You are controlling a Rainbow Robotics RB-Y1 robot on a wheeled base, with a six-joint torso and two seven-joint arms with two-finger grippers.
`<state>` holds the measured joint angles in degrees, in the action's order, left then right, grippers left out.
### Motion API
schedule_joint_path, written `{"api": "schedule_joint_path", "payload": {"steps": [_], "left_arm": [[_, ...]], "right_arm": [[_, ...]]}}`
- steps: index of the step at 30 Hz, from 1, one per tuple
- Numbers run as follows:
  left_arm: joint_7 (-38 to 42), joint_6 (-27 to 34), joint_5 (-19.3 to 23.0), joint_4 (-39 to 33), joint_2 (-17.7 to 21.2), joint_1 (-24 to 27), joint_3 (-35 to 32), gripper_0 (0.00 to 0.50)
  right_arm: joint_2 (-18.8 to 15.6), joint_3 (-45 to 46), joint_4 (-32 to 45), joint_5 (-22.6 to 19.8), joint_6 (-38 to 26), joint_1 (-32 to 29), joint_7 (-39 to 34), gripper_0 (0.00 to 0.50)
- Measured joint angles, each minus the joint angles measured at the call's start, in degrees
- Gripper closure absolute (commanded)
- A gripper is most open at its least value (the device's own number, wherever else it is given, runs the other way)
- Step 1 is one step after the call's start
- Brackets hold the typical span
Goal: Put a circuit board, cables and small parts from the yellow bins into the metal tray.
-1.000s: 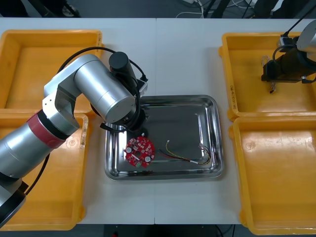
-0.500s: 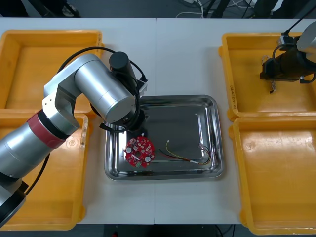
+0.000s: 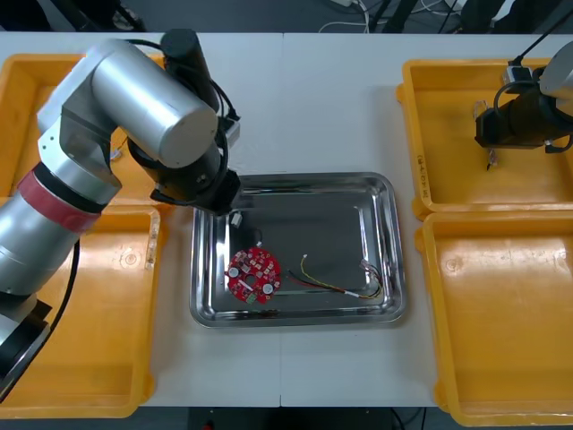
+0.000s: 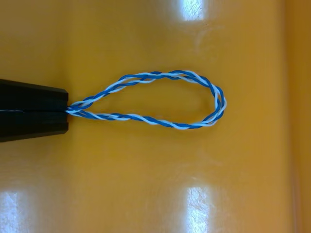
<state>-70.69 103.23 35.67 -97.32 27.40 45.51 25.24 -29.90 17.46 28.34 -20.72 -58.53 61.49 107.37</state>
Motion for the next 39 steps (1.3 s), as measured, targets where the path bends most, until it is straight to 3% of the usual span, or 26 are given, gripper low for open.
{"api": "schedule_joint_path", "payload": {"steps": [5,11,23,29,33,39], "left_arm": [[-3.52,2.31,2.63,0.0,0.84,1.22,-4.3,0.04],[-15.35,4.03,6.23,0.29,4.05,3.0,-7.59,0.04],[-21.88,2.73,7.57,9.88,8.09,5.9,-12.11,0.038],[-35.31,-1.68,6.49,14.75,9.3,5.9,-12.86,0.04],[-43.31,-4.3,5.21,17.6,9.63,5.91,-13.13,0.039],[-43.9,-6.87,2.49,21.08,9.67,5.91,-14.41,0.04]], "right_arm": [[-0.01,0.0,0.0,-0.1,0.06,-0.02,0.13,0.5],[-0.38,0.0,1.09,-1.47,-1.25,-0.19,0.98,0.5],[-0.52,0.0,14.84,-1.38,-20.01,-1.18,0.98,0.5],[-0.52,0.0,25.15,-1.56,-29.56,-3.4,0.98,0.5],[-0.53,0.0,33.3,-4.51,-36.16,-5.92,0.98,0.5],[-0.53,-0.4,44.98,-9.49,-45.12,-9.49,0.98,0.5]]}}
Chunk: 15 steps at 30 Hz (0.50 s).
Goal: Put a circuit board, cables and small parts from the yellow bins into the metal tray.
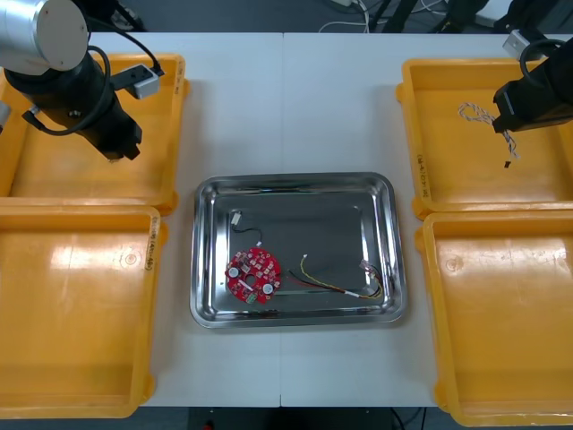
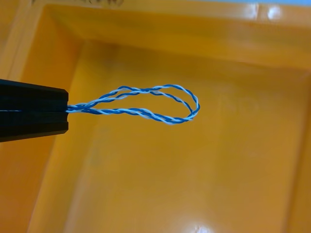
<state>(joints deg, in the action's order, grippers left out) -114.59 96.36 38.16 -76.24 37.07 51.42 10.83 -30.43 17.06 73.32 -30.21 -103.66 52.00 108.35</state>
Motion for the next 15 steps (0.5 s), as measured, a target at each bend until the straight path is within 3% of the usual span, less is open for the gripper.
{"api": "schedule_joint_path", "payload": {"steps": [7,15], "left_arm": [[-3.01,-3.52,-0.6,4.92,0.05,0.02,-1.5,0.04],[-15.45,-9.1,-0.63,10.4,0.08,0.03,-1.76,0.04]], "right_arm": [[-0.07,-4.97,13.26,-5.05,-5.27,-2.95,-0.01,0.5],[0.14,-16.3,26.69,-8.27,-5.54,-5.24,-0.08,0.5]]}}
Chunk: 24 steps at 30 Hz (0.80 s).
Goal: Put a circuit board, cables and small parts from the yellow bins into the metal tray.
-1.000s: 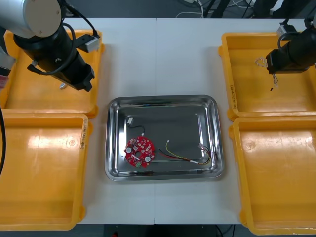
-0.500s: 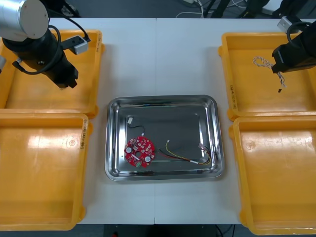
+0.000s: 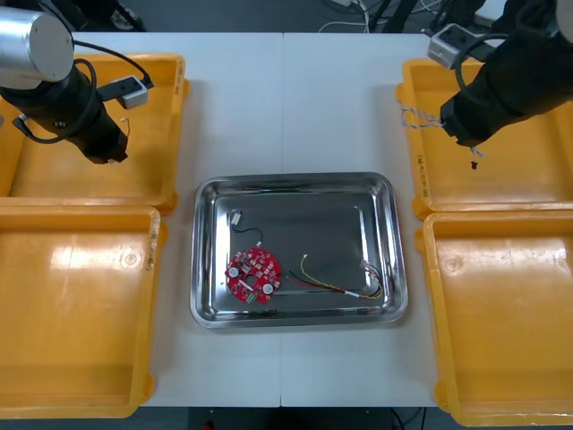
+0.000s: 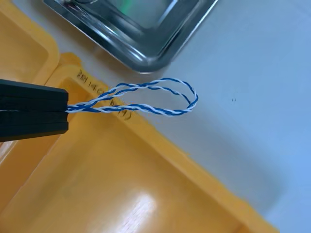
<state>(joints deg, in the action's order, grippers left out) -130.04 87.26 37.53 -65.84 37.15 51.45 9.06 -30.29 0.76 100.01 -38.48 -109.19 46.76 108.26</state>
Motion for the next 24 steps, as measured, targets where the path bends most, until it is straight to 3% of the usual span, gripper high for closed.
{"api": "schedule_joint_path", "payload": {"steps": [8,18,24], "left_arm": [[-1.48,-4.66,0.02,5.1,0.02,0.03,0.0,0.039],[-1.49,-10.27,0.46,10.84,-0.06,0.03,0.0,0.04],[-1.5,-12.8,0.76,12.66,-0.16,0.03,0.0,0.041]], "right_arm": [[3.71,-5.85,1.93,-0.46,2.48,-0.03,0.0,0.5],[4.21,-14.5,5.23,-0.49,7.9,-1.79,0.37,0.5],[4.21,-18.97,5.27,-0.48,11.46,-2.67,12.52,0.5]]}}
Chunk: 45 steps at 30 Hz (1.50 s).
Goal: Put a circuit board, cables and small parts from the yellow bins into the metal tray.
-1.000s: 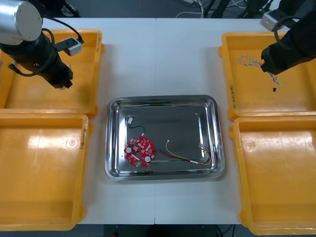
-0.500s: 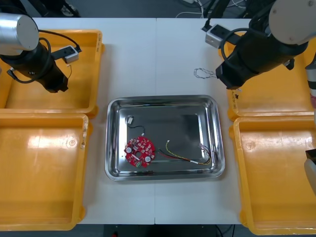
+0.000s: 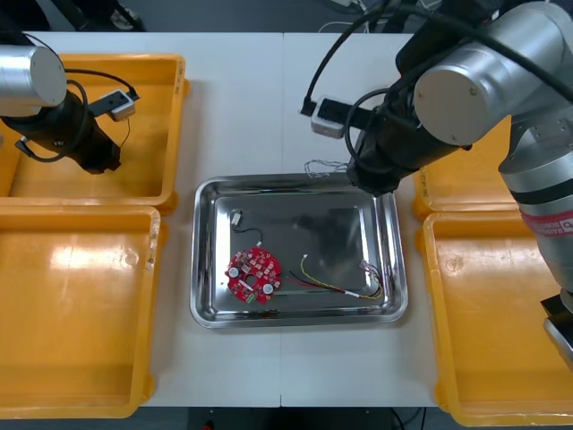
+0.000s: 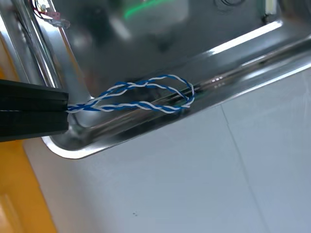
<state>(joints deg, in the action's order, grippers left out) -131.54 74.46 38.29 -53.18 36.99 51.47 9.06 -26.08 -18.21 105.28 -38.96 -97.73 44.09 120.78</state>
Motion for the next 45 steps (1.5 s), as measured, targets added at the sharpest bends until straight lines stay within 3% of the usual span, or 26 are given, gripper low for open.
{"api": "schedule_joint_path", "payload": {"steps": [10,22,23,24,25,36,37,38,40,43,45], "left_arm": [[-0.01,-3.53,0.58,1.63,-0.34,0.0,0.28,0.04],[-0.02,-4.37,1.46,1.93,-0.48,0.0,0.75,0.041],[-0.02,-4.77,1.49,1.99,-0.49,0.0,0.75,0.06],[-0.02,-5.19,1.54,2.02,-0.5,0.0,0.76,0.163],[-0.02,-5.49,1.61,2.03,-0.5,0.0,0.79,0.499],[-0.02,-5.94,2.42,2.03,-0.51,0.01,2.11,0.5],[-0.03,-5.94,2.51,2.03,-0.51,0.02,2.11,0.5],[-0.03,-5.94,2.68,2.03,-0.5,0.02,2.11,0.5],[-0.03,-5.93,3.05,2.03,-0.5,0.03,2.11,0.5],[-0.03,-5.34,3.19,1.79,-0.46,0.08,2.11,0.5],[-0.03,-3.72,3.19,1.05,-0.4,0.08,2.1,0.5]], "right_arm": [[-0.08,-6.96,0.0,4.62,4.35,-2.41,9.4,0.5],[-0.11,-10.85,-3.81,6.69,9.86,-2.74,9.43,0.5],[-0.11,-11.19,-4.41,6.93,10.6,-2.78,9.43,0.5],[-0.11,-11.5,-5.06,7.12,11.26,-2.81,9.43,0.5],[-0.11,-11.75,-5.65,7.21,11.75,-2.85,9.43,0.5],[-0.13,-14.16,-10.91,7.81,17.73,-3.48,9.45,0.493],[-0.13,-14.25,-10.96,7.89,17.99,-3.57,9.45,0.404],[-0.13,-14.28,-10.96,7.97,18.12,-3.64,9.46,0.272],[-0.13,-14.29,-10.96,8.21,18.22,-3.74,9.46,0.086],[-0.13,-14.3,-10.96,8.46,18.27,-3.79,9.46,0.0],[-0.13,-14.3,-10.96,8.57,18.28,-3.79,9.46,0.0]]}}
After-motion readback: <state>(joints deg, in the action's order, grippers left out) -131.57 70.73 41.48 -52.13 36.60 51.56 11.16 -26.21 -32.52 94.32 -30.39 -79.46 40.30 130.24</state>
